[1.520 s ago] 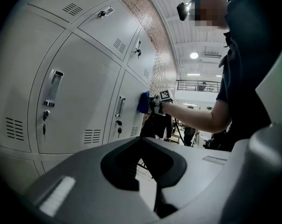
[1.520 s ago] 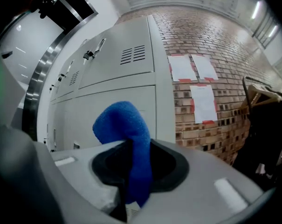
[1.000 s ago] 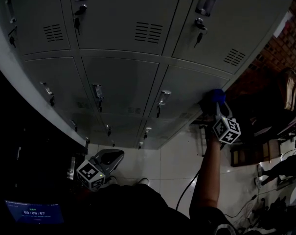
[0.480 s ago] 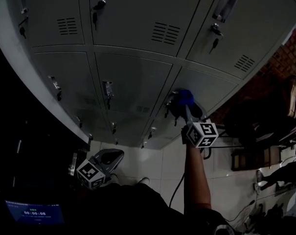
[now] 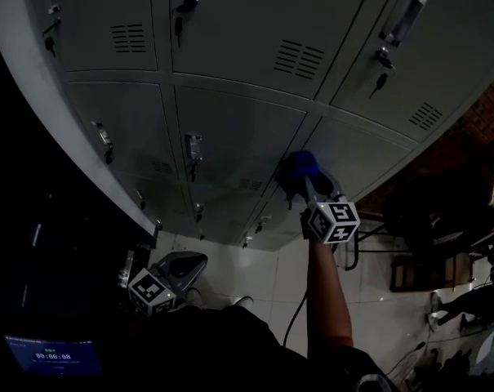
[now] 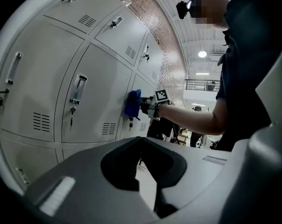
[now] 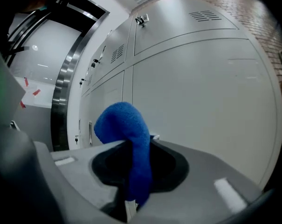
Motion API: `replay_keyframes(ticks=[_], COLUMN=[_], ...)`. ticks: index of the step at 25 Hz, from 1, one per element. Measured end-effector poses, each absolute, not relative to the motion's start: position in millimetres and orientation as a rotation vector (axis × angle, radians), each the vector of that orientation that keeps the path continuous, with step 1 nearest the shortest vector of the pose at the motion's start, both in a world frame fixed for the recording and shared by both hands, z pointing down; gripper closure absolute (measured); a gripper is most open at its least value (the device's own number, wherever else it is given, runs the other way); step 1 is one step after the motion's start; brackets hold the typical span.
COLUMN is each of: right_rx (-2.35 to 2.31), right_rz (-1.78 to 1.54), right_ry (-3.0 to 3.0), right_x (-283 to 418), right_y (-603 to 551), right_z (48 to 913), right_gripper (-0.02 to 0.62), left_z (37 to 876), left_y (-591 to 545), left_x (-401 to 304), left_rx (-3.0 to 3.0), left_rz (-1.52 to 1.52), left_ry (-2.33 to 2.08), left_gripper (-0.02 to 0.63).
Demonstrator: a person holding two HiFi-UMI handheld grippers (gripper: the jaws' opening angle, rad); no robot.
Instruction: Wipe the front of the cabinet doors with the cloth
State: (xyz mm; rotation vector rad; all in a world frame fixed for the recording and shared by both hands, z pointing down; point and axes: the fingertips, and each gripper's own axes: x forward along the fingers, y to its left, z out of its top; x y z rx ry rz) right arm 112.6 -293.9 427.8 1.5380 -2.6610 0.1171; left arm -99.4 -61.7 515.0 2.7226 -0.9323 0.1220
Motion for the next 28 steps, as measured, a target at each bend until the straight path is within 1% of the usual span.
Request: replay_keyframes(ticks=[4, 12, 19, 25, 28], right_rx=[1.58, 1.669, 1.827, 2.005, 2.047], right_rz=[0.145, 0.186, 0.221, 0.27, 0.317], right_ry=[-2.636, -2.571, -2.47, -2.335, -2.307], right_x=[129, 192, 260, 334, 356], right_y=[-294, -294, -291, -287, -285], right_z=[433, 438, 444, 453, 457], right_gripper=[0.517, 0.517, 0.517, 0.517, 0.517], left_z=[520, 516, 519, 520, 521], left_y=[-68, -80, -84, -86, -84], left_x=[-98, -75, -55, -40, -35], left_rx=[2.735, 2.758, 2.766, 2.766, 2.766], left_rz=[0.136, 0.135, 0.144, 0.147, 0.15], left_ry=[-0.927, -0.878, -0.841, -0.823, -0.816], left_gripper=[0.606, 0.606, 0.606, 0.606, 0.606])
